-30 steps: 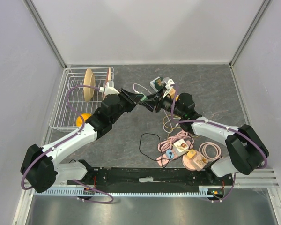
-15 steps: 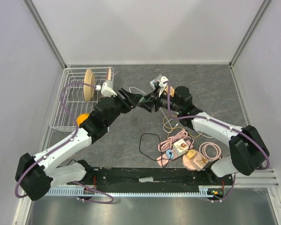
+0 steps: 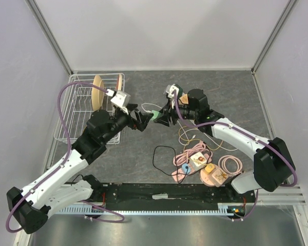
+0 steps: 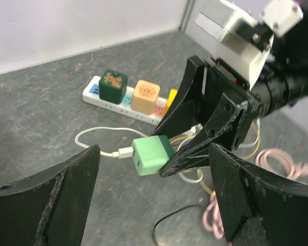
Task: Insert the plug
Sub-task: Adjust the plug.
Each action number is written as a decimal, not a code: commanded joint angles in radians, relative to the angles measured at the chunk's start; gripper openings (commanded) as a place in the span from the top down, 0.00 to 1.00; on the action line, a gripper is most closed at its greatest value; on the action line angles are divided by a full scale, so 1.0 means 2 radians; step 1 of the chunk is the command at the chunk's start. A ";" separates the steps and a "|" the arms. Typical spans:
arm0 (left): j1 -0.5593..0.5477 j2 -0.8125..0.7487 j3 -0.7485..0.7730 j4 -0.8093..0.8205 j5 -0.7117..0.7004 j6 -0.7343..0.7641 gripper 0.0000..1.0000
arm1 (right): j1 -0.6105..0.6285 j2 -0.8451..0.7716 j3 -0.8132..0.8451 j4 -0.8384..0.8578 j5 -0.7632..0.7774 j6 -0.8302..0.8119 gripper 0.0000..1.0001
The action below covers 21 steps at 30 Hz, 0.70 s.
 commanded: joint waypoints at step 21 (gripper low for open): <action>0.100 0.165 0.093 0.021 0.222 -0.186 0.13 | -0.001 -0.048 -0.033 0.004 -0.029 -0.139 0.98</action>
